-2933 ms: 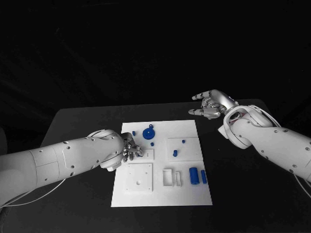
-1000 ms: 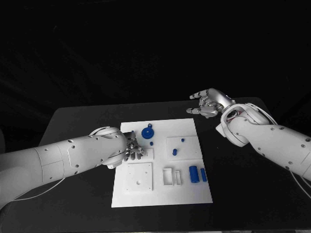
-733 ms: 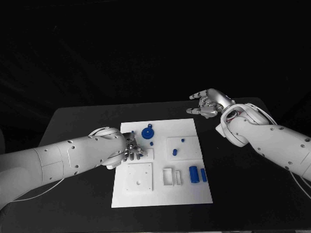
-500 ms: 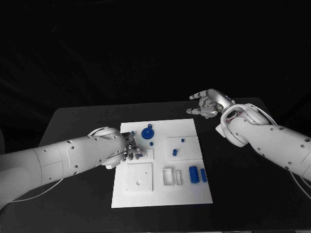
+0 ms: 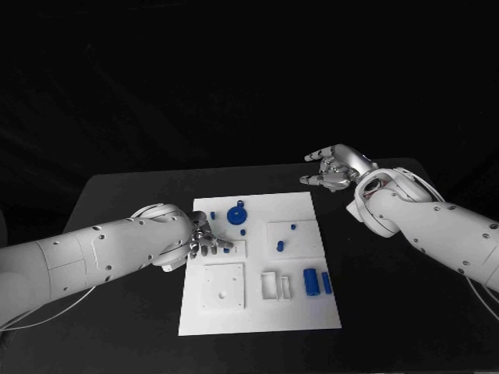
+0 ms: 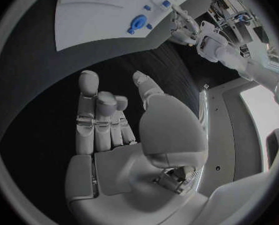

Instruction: Assemble the parts on the task board

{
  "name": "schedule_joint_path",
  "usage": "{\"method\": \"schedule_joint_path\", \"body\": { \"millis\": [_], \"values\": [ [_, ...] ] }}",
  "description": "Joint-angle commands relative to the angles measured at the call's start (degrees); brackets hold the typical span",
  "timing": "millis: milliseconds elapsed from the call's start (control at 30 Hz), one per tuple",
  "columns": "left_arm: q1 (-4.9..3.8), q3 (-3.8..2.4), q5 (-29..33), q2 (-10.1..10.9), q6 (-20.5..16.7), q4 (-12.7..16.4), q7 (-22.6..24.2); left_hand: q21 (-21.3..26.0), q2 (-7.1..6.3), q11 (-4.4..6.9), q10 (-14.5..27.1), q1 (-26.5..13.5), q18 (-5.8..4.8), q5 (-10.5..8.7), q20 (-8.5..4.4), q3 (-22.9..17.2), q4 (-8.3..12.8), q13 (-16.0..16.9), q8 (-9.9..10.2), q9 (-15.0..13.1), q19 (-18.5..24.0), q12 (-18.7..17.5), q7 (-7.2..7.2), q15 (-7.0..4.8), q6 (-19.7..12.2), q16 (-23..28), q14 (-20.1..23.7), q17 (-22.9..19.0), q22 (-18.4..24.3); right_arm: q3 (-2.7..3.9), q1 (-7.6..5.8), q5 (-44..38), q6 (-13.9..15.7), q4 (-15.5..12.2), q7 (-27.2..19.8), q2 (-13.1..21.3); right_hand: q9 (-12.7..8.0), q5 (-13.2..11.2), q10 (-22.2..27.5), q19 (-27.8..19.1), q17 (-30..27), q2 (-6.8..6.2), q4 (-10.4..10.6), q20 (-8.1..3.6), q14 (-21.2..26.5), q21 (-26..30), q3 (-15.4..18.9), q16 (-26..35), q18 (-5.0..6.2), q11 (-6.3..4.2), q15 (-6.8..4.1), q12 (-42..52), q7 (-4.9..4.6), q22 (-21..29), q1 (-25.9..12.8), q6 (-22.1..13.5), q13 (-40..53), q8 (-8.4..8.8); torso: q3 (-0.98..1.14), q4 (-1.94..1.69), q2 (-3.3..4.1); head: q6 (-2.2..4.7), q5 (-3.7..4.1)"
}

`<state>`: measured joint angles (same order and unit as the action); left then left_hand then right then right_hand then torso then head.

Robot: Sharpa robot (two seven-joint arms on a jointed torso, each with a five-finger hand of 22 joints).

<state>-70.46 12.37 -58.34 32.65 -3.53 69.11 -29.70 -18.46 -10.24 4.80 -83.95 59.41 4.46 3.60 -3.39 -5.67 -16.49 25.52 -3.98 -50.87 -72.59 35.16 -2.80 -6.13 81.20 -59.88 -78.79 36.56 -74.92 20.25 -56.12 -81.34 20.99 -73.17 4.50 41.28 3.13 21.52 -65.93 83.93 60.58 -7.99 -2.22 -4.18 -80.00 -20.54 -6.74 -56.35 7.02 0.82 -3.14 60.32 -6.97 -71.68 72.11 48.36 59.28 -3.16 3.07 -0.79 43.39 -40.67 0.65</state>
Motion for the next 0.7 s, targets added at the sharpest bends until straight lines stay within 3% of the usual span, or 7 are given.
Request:
{"method": "schedule_joint_path", "body": {
  "millis": [33,133,167,467,533,600,700],
  "values": [
    [-0.53,-1.01,4.1,0.6,-0.6,0.8,0.6,0.8,-0.27,-0.43,-2.4,-0.1,-0.94,-0.01,-0.79,1.0,-0.2,0.1,0.1,1.1,0.3,-1.2,0.41,0.01,-1.6,0.5,0.9,-0.3,-0.4,0.03,0.02,0.3,-0.4,0.1,-0.6,0.0,0.1,0.2,0.2,2.4,-0.1,0.07,-0.1,0.30,0.0,0.1,0.1,0.0,0.98,0.31,0.29,0.2,-0.23,0.1,-0.1,-0.1,0.0,-0.04,0.01,-0.01,0.01,0.18,-0.11],
    [-1.31,-2.26,6.1,1.2,-0.2,1.0,0.6,2.0,0.40,-0.74,-1.3,0.4,-2.73,0.29,-2.30,0.8,0.2,0.5,0.0,4.6,0.7,-3.1,1.12,0.02,-4.0,0.7,2.4,-1.3,0.0,0.03,0.02,0.3,-0.4,0.2,-0.6,0.0,0.1,0.2,0.2,2.4,-0.1,0.07,-0.1,0.30,0.0,0.1,0.1,0.0,0.98,0.31,0.29,0.2,-0.23,0.1,-0.1,-0.1,0.0,-0.04,0.01,-0.01,0.01,0.37,-0.25],
    [-1.81,-2.65,6.7,1.4,0.1,0.9,0.6,2.7,0.90,-0.70,0.2,0.6,-4.22,0.53,-3.48,0.9,0.8,1.4,-0.3,5.2,1.0,-3.0,1.44,-0.12,-5.6,0.3,3.6,-1.7,0.1,0.03,0.02,0.3,-0.4,0.3,-0.6,0.0,0.1,0.2,0.2,2.4,-0.1,0.05,-0.1,0.31,0.0,0.1,0.1,0.0,1.00,0.33,0.30,0.2,-0.25,0.1,-0.1,-0.1,0.0,-0.04,0.01,0.00,0.01,0.41,-0.29],
    [-5.28,-3.65,10.4,0.9,1.8,-4.1,1.4,4.9,2.71,-1.46,4.1,0.8,-4.46,3.09,-3.24,0.8,4.2,3.7,0.0,5.6,1.3,-1.9,3.00,0.46,-11.4,-1.7,6.2,-3.5,-0.5,0.03,0.02,0.4,-0.5,0.5,-0.6,-0.2,0.1,0.3,0.2,2.4,-0.1,0.05,0.1,0.37,0.0,0.1,0.1,-0.1,1.06,0.40,0.35,0.2,-0.32,0.1,-0.1,-0.2,-0.1,-0.05,0.05,0.21,0.25,1.34,-0.79],
    [-5.68,-3.69,10.6,0.3,1.9,-5.6,1.6,5.2,3.67,-2.00,5.0,1.0,-4.46,4.15,-3.09,1.1,5.3,4.2,-0.1,9.1,1.2,-1.0,4.24,0.78,-15.7,-2.4,6.5,-3.7,-0.6,0.03,0.02,0.4,-0.6,0.5,-0.6,-0.2,0.1,0.3,0.2,2.4,0.0,0.10,0.1,0.38,0.0,0.1,0.0,-0.1,1.07,0.42,0.37,0.2,-0.35,0.1,0.0,-0.2,-0.1,-0.04,0.02,0.27,0.30,1.40,-0.83],
    [-6.06,-3.73,10.6,-0.4,2.2,-7.5,2.0,5.6,5.07,-2.29,5.6,1.2,-4.37,5.64,-2.92,1.8,6.9,4.2,-2.6,18.0,1.0,-0.1,4.90,0.95,-17.8,-3.1,6.7,-4.3,-0.8,0.03,0.02,0.4,-0.6,0.5,-0.6,-0.3,0.1,0.3,0.2,2.4,0.0,0.10,0.1,0.38,0.0,0.1,0.0,-0.1,1.07,0.42,0.37,0.2,-0.35,0.1,0.0,-0.2,-0.1,-0.04,0.01,0.41,0.43,1.55,-0.97],
    [-6.51,-3.76,10.0,-2.0,3.2,-10.9,2.4,5.8,6.31,-2.33,5.8,1.2,-4.32,7.41,-2.87,2.8,8.4,4.1,-4.7,21.5,1.0,0.3,4.92,0.98,-18.3,-3.4,6.9,-4.7,-0.9,0.03,0.02,0.4,-0.6,0.5,-0.6,-0.3,0.1,0.3,0.1,2.4,0.0,0.10,0.1,0.40,0.0,0.0,0.0,-0.1,1.09,0.45,0.39,0.2,-0.40,0.1,0.0,-0.2,0.0,-0.02,0.05,0.61,0.65,1.83,-1.17]
  ]
}}
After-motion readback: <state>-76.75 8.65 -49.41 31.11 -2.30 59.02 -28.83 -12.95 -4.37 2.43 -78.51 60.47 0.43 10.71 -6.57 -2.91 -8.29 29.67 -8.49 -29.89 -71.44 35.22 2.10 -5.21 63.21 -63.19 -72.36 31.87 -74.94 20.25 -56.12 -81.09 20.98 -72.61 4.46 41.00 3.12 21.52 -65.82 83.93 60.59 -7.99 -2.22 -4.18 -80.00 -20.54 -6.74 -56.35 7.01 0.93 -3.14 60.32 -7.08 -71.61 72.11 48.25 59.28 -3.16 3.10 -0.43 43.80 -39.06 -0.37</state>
